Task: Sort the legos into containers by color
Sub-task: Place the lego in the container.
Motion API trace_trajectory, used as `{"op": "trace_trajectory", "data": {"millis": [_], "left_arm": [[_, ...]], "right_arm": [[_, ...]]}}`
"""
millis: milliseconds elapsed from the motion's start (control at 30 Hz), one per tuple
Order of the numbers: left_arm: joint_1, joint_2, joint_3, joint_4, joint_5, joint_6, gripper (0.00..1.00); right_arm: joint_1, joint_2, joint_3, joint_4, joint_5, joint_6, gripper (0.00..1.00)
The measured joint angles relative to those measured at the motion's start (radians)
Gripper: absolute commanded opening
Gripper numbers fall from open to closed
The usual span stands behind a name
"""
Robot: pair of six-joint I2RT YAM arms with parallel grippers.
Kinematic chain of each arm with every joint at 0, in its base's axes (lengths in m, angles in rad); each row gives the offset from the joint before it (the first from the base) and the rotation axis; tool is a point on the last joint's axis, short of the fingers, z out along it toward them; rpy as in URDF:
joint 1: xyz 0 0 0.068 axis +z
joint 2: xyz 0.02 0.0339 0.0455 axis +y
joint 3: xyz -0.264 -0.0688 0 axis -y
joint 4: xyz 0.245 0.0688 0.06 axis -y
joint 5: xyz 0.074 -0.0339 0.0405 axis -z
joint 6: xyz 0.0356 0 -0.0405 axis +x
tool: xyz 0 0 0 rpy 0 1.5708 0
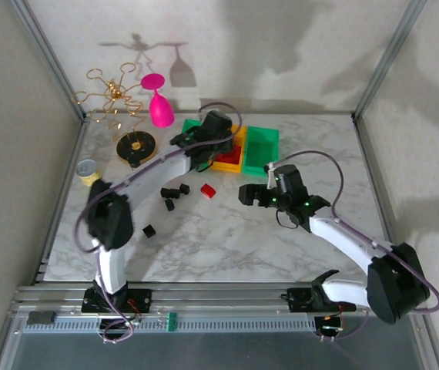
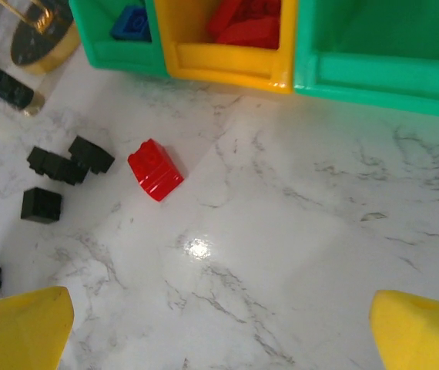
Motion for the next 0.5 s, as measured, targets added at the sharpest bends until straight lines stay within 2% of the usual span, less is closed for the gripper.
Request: {"op": "trace_trajectory", "data": {"millis": [200, 333, 500], "left_arm": [[0.000, -0.382, -0.386, 0.078, -0.005, -0.039, 0.74], [0.000, -0.565, -0.571, 0.081, -0.003, -0.068, 0.82], [0.000, -0.731, -0.735, 0.051, 0.018, -0.106, 0.97]], "right_arm": [[0.077, 0.150, 0.107, -0.030, 0.050, -0.058, 0.95], [0.120, 0.261, 0.201, -0.055, 0.094, -0.103, 0.91], [0.177, 0.405, 0.314, -0.066, 0.140, -0.165, 0.87]]}}
